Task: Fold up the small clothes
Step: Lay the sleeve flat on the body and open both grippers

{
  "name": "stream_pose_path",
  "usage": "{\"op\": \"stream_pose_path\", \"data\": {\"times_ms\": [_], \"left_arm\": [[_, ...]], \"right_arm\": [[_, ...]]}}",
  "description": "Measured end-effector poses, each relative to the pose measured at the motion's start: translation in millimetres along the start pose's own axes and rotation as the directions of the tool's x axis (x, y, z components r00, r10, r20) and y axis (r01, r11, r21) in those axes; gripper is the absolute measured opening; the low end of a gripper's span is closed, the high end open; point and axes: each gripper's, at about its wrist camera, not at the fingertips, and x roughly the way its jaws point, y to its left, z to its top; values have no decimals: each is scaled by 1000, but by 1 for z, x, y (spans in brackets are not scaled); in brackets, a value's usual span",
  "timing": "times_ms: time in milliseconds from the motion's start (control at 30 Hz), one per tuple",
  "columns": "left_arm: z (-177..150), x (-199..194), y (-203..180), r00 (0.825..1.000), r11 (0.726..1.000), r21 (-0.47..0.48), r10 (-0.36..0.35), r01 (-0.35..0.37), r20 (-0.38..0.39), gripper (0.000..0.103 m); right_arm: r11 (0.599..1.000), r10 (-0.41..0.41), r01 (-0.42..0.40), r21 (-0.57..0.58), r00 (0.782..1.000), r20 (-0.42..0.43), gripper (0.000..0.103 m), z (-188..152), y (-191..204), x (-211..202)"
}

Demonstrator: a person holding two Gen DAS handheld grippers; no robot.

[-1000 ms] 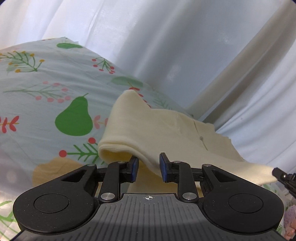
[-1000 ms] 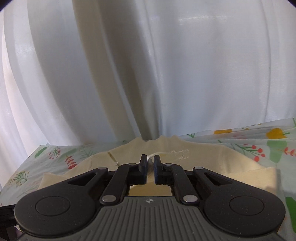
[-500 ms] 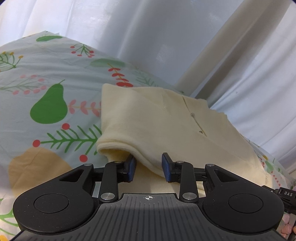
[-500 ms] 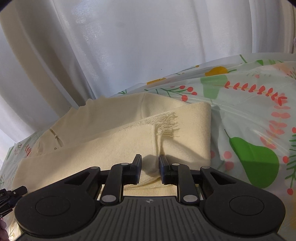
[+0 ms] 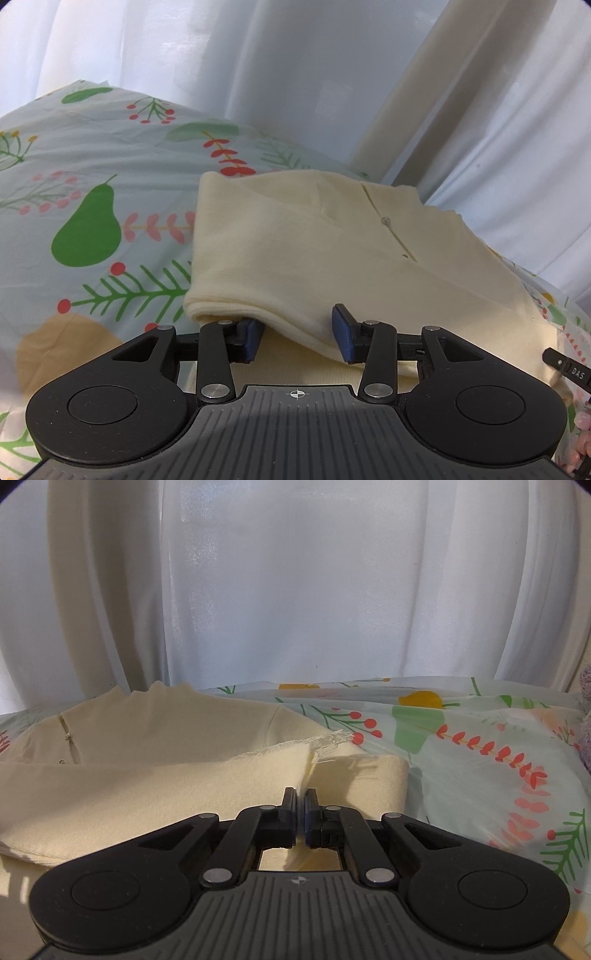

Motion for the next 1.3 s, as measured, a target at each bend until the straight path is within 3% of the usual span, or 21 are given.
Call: {"op": "stream_pose_path", "data": {"times_ms": [300, 400, 433, 500, 600, 667, 733, 767, 800, 833, 1000, 1133, 1300], "left_arm": [[5, 1, 9, 1000, 999, -40, -19, 18, -8, 46], [2, -7, 11, 998, 998, -33, -47, 46, -36, 46], [0, -10, 12, 996, 997, -41, -73, 72, -45, 46], [-5, -14, 10, 988, 990, -47, -138, 135, -64, 46], [-11, -9, -3, 977, 982, -25, -190, 188, -94, 46], [-11, -2, -13, 976, 981, -11, -192, 192, -106, 46], [-10, 3, -19, 973, 978, 3, -206, 207, -101, 46], [-9, 6, -21, 976, 981, 11, -192, 194, -98, 46], [-8, 8, -22, 979, 983, 20, -179, 182, -92, 45], [-7, 10, -21, 981, 983, 27, -176, 179, -88, 45], [3, 15, -15, 992, 992, 50, -111, 114, -57, 45], [9, 19, -6, 993, 993, 34, -110, 112, -42, 45], [14, 8, 3, 991, 994, 32, -100, 103, -93, 46]], "right_arm": [[997, -64, 65, -49, 998, 12, 5, -7, 0, 8], [996, -41, 42, 75, 999, -14, 7, -4, -15, -5], [985, 8, -5, 170, 1000, -19, 12, -3, -26, -17], [941, 113, -101, 324, 993, -20, 26, -7, -43, -35], [770, 353, -273, 577, 935, -28, 41, -29, -66, -43], [703, 416, -283, 653, 908, -55, 41, -41, -68, -30], [687, 399, -255, 681, 915, -60, 32, -46, -67, -18], [686, 389, -259, 680, 920, -42, 27, -46, -66, -15], [698, 369, -248, 672, 929, -40, 10, -44, -64, -13], [715, 353, -239, 657, 935, -45, 6, -42, -62, -10], [803, 286, -220, 555, 958, -35, 6, -28, -58, -2], [769, 295, -231, 595, 955, -11, 6, -29, -67, 6], [813, 293, -221, 539, 955, -52, 8, -29, -62, -4]]}}
